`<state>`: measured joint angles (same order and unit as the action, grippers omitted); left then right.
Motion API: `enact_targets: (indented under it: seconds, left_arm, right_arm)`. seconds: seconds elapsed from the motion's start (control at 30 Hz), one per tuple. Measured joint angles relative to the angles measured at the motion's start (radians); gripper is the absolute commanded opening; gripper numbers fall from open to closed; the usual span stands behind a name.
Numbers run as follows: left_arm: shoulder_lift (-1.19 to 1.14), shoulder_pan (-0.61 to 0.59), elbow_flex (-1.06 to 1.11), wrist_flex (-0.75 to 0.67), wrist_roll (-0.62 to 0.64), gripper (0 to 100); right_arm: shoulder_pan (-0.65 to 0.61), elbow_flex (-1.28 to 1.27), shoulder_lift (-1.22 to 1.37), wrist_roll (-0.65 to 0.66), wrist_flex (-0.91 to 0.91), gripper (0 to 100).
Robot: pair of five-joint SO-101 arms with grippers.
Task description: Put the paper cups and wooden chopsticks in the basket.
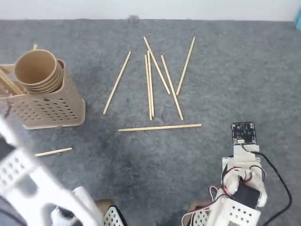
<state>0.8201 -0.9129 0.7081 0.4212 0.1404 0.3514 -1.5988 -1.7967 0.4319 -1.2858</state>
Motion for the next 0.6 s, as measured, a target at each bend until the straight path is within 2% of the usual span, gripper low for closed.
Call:
enact_targets:
  seconds: [0.13, 0.27, 0.47, 0.6]
  left_arm:
    - [0.265, -0.037, 0.103, 0.107, 0.000, 27]
    - [0.476, -0.046, 0.114, 0.350, -0.029, 27]
    - [0.494, 0.018, 0.152, 0.730, -0.114, 27]
    - [0.436, 0.026, 0.215, 0.821, -0.120, 27]
  right_arm:
    - [0.000, 0.000, 0.000, 0.000, 0.000, 0.8]
    - [0.000, 0.000, 0.000, 0.000, 0.000, 0.8]
    - [0.000, 0.000, 0.000, 0.000, 0.000, 0.8]
    - [0.000, 0.000, -0.002, 0.000, 0.000, 0.8]
